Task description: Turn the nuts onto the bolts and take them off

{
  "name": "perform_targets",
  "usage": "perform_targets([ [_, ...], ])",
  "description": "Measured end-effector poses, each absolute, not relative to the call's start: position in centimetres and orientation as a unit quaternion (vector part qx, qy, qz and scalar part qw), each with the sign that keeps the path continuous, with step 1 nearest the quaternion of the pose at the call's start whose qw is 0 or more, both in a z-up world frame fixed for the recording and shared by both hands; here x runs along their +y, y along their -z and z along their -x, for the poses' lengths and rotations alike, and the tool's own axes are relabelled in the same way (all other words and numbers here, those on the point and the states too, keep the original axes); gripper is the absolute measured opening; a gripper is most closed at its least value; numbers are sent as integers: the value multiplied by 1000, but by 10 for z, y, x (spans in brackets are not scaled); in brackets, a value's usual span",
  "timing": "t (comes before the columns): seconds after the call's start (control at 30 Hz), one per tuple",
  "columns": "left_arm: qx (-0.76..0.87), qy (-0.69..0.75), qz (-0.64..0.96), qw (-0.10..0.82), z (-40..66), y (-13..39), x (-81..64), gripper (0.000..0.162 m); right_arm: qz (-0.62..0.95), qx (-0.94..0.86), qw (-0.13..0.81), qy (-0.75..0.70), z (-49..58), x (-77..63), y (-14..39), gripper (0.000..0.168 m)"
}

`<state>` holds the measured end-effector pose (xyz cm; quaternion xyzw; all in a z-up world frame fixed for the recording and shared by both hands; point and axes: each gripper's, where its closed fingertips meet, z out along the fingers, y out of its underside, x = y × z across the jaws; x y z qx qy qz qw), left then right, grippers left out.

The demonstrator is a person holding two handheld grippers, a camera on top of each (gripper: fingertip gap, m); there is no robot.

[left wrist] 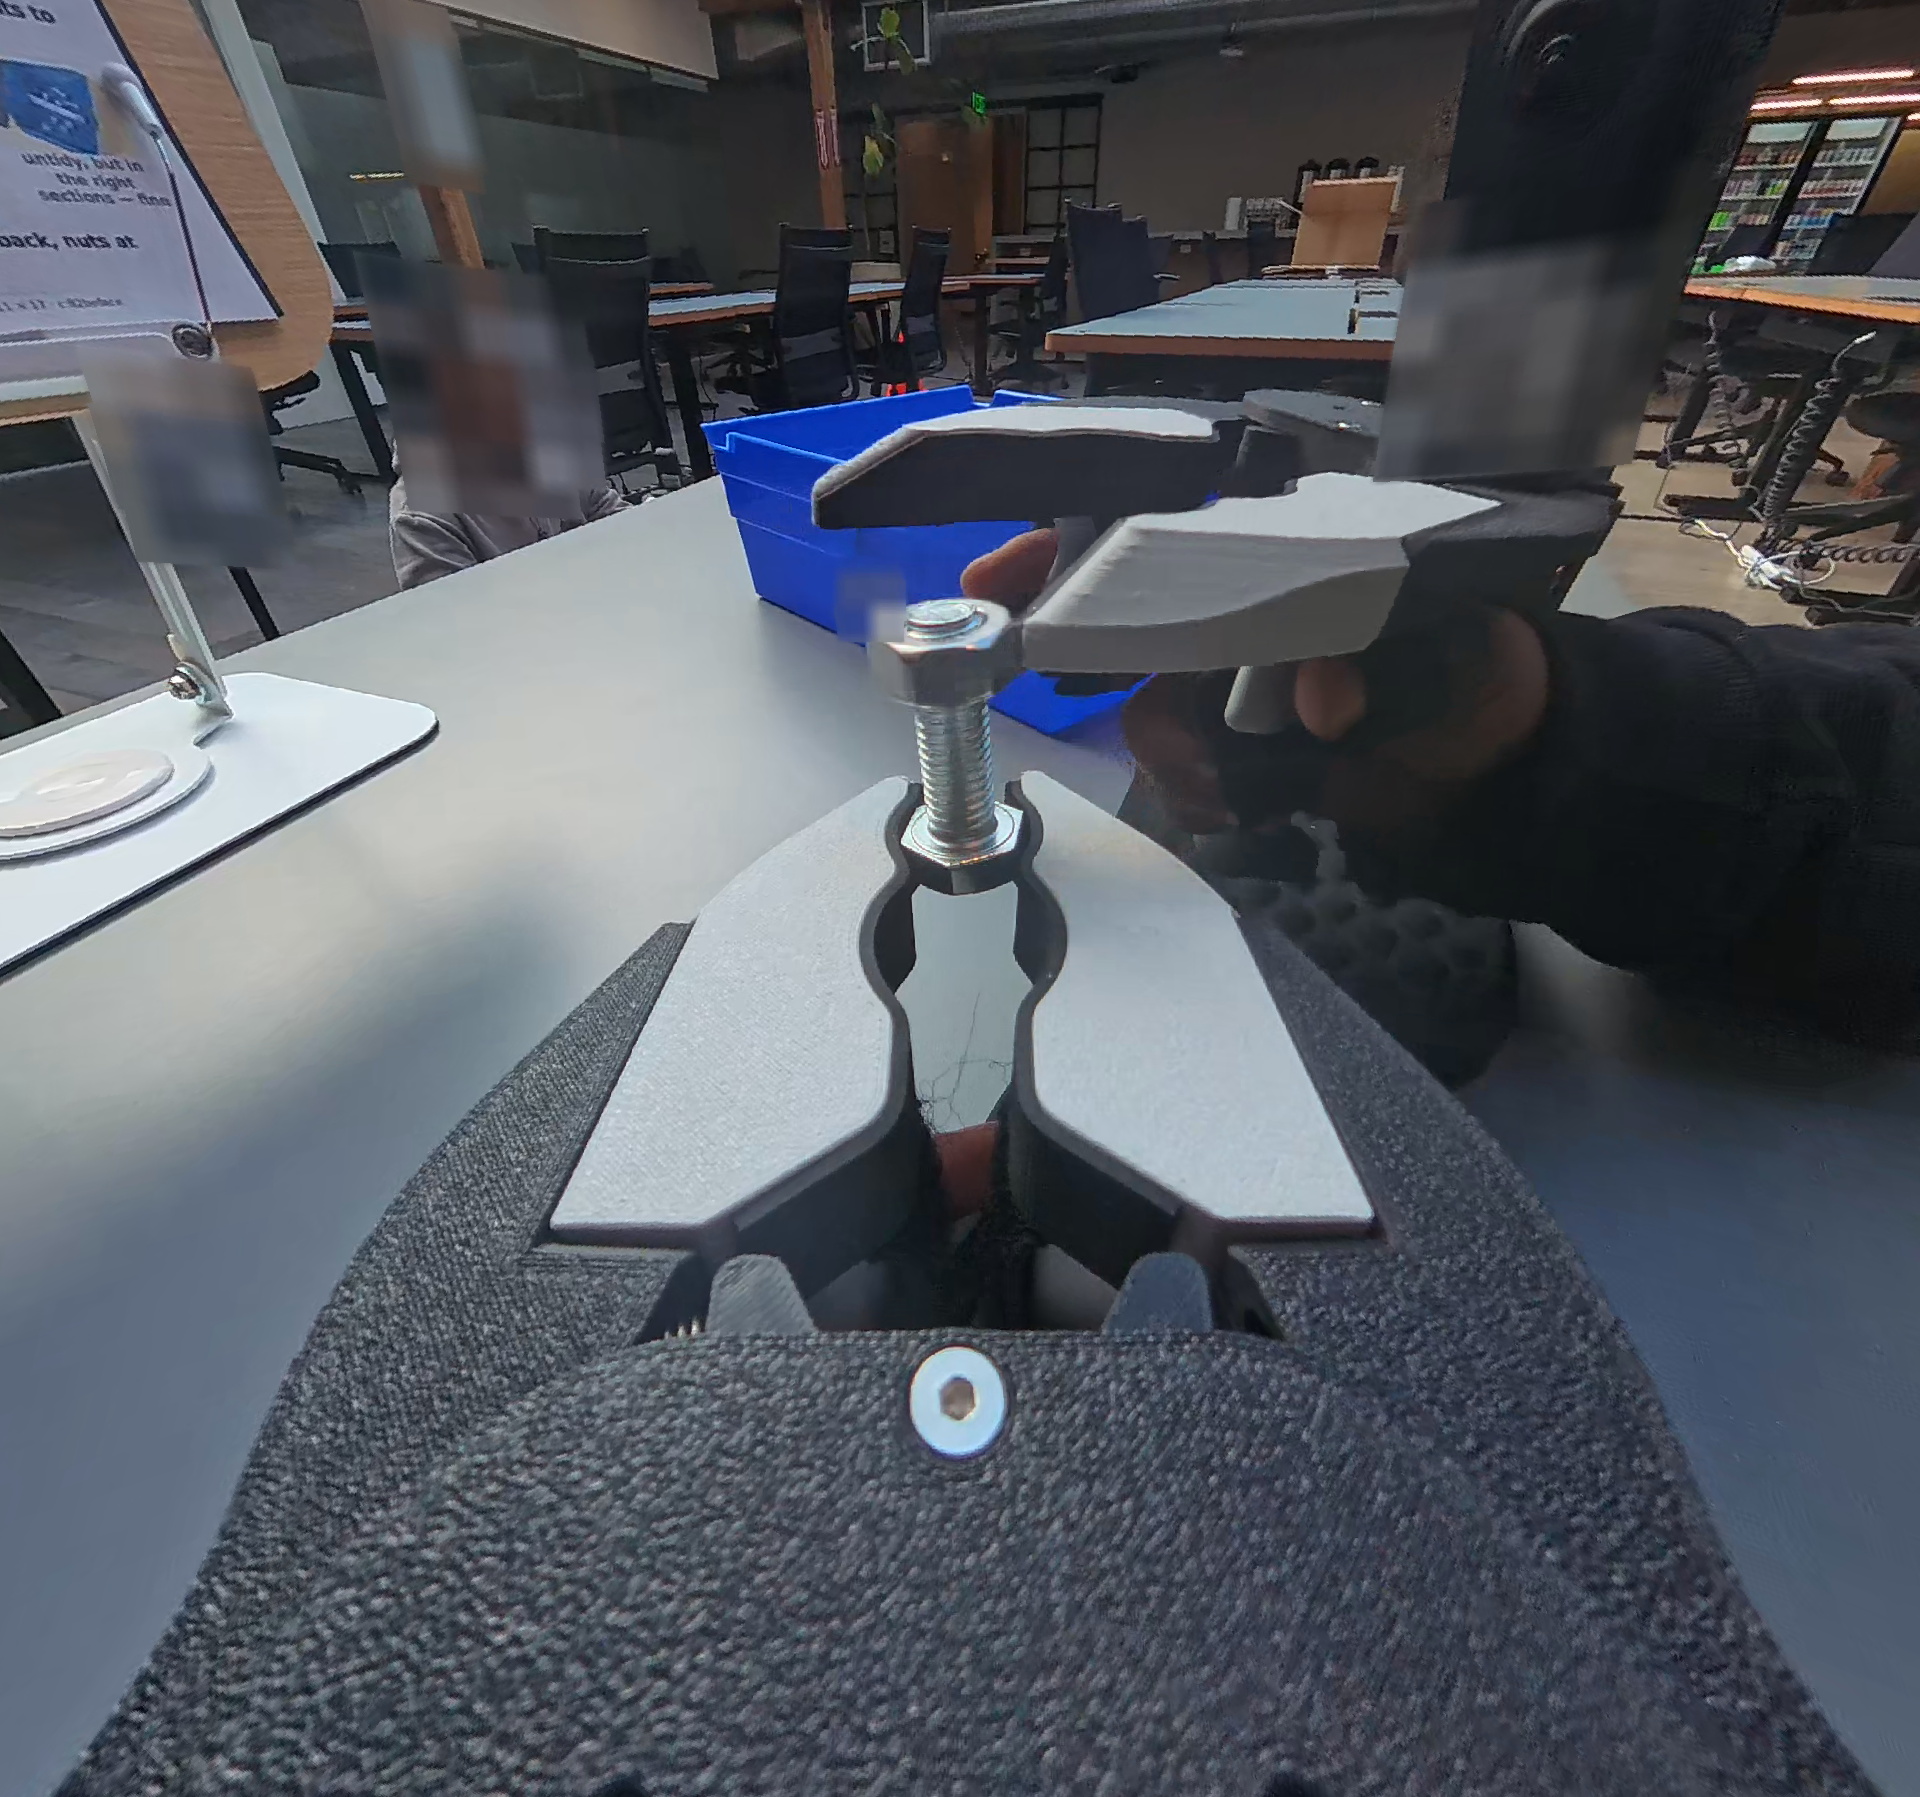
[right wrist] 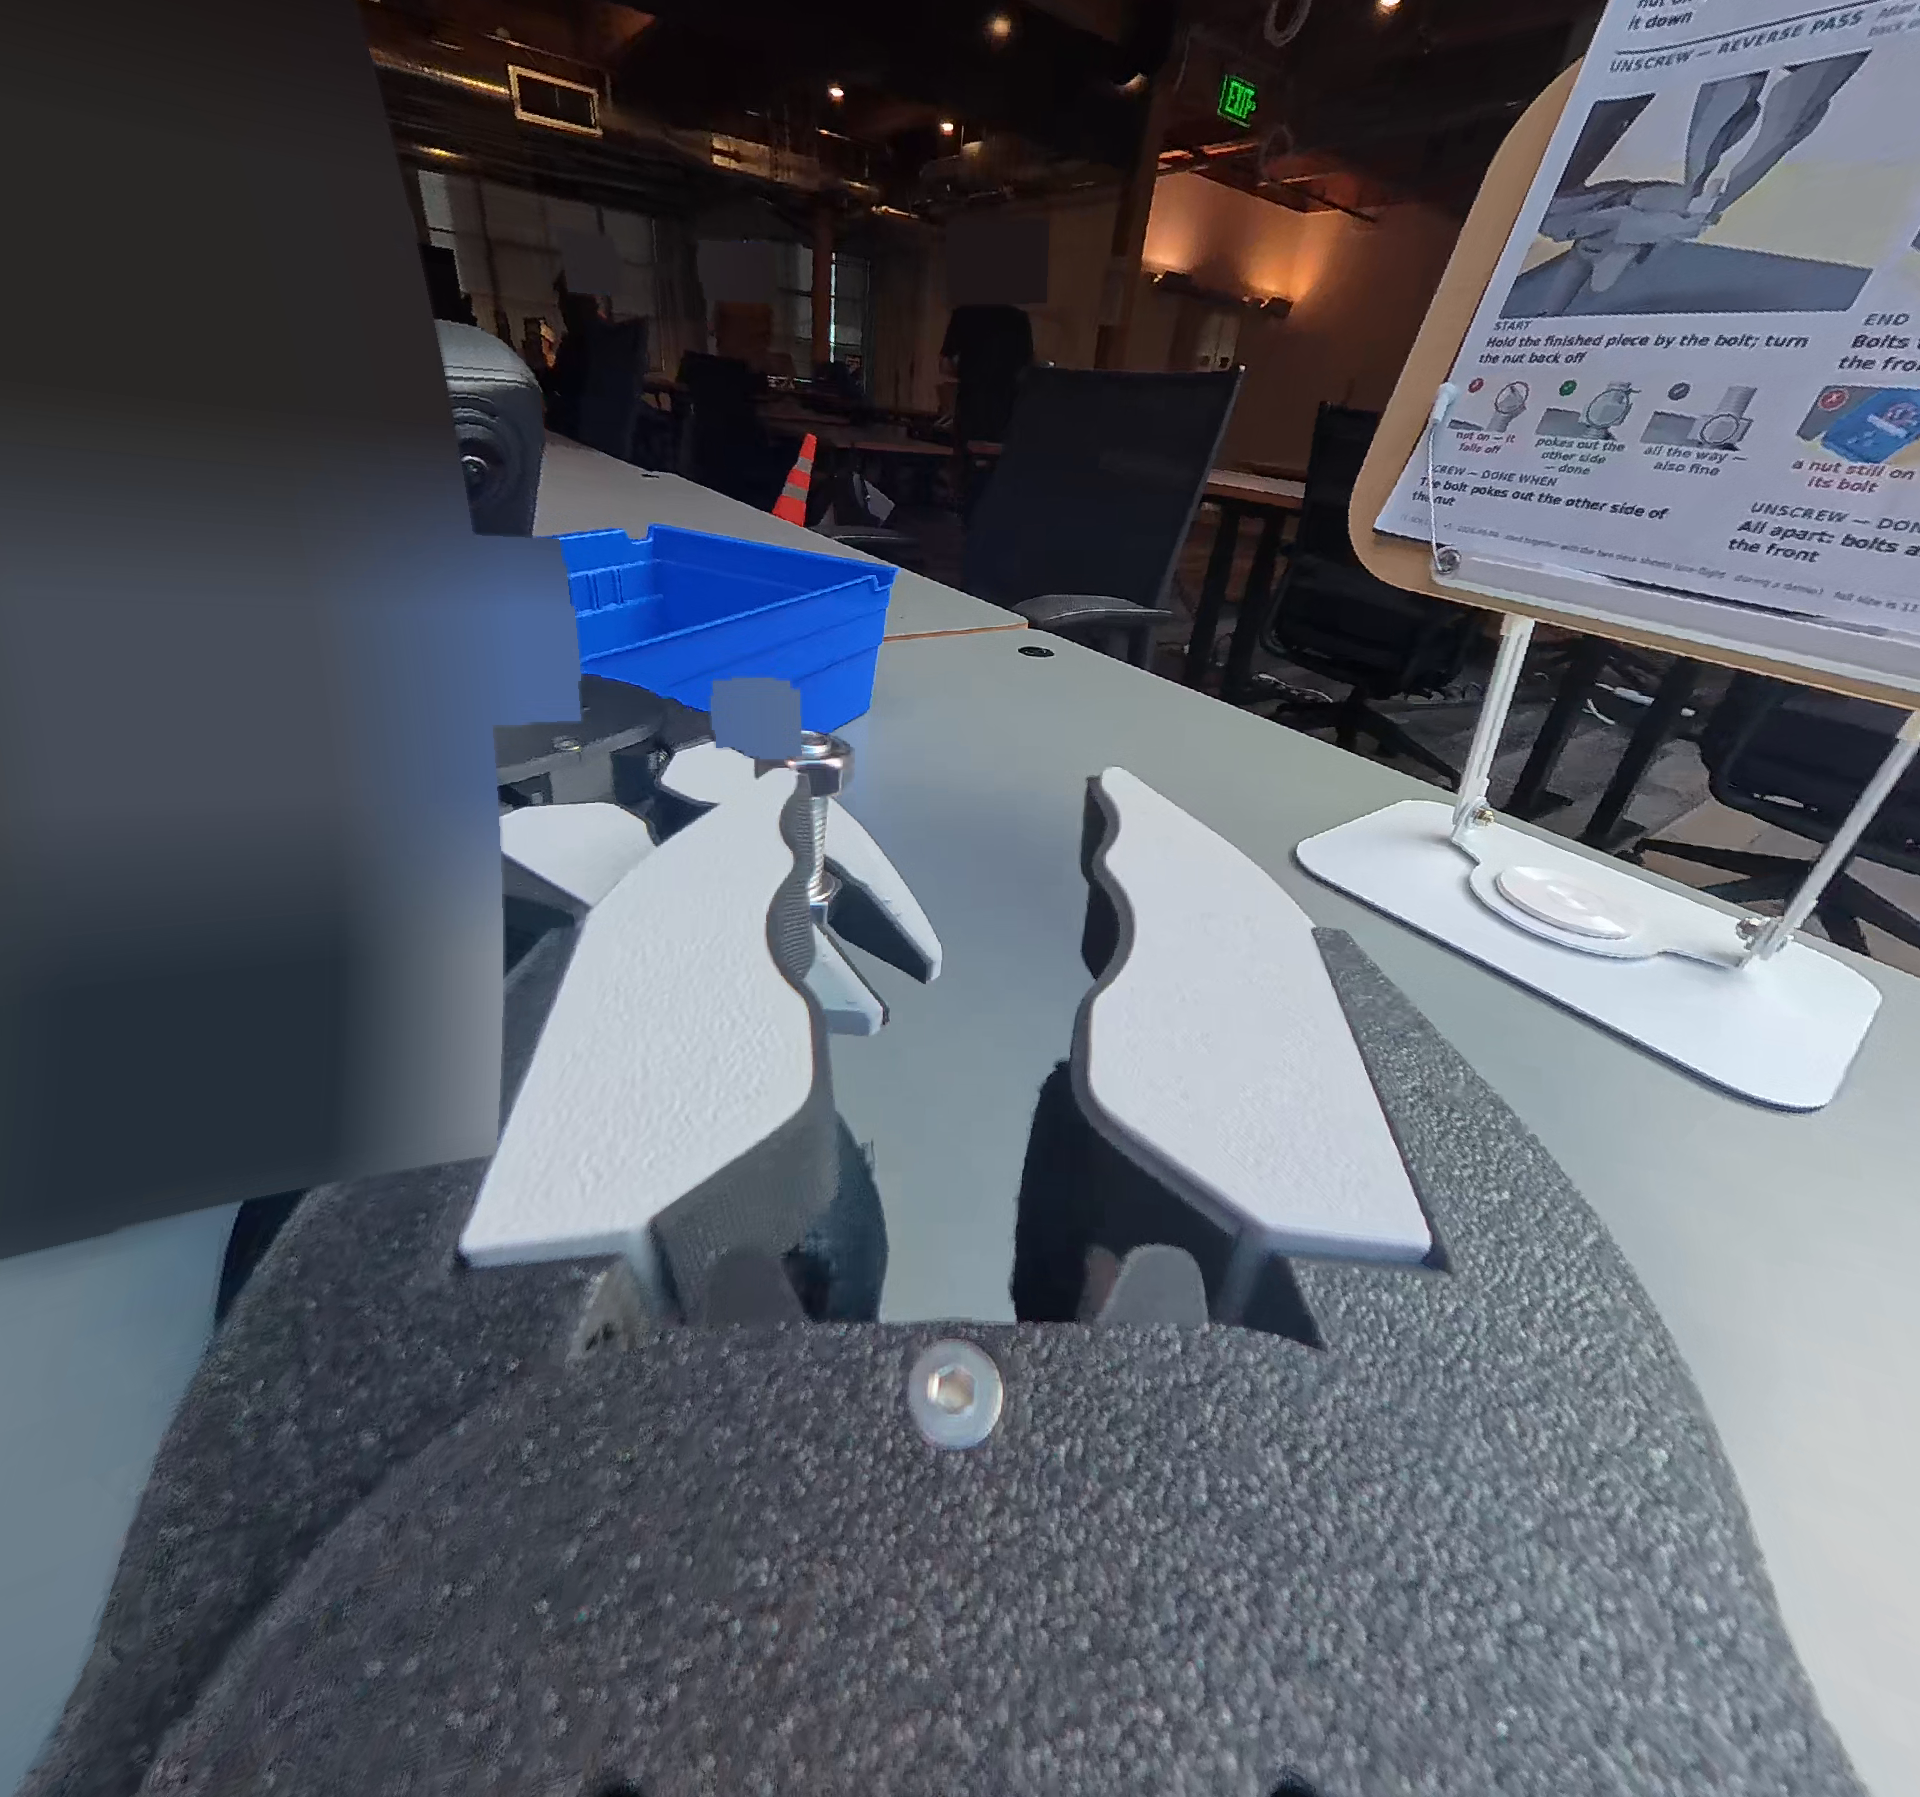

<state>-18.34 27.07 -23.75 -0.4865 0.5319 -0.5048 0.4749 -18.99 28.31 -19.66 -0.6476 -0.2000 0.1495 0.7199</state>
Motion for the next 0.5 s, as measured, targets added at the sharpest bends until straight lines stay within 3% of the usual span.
perform_targets([
  [0.1, 532, 505, 486, 475, 183, 237, 270, 14, 648, -201, 723, -131, 180, 280, 197, 23],
  [0.17, 533, 505, 486, 475, 183, 237, 270, 14, 649, -196, 722, -135, 178, 279, 197, 24],
  [0.33, 533, 505, 486, 475, 183, 237, 270, 14, 648, -181, 716, -187, 191, 284, 193, 71],
  [0.5, 535, 503, 485, 475, 183, 238, 270, 14, 656, -188, 708, -184, 209, 299, 196, 82],
])
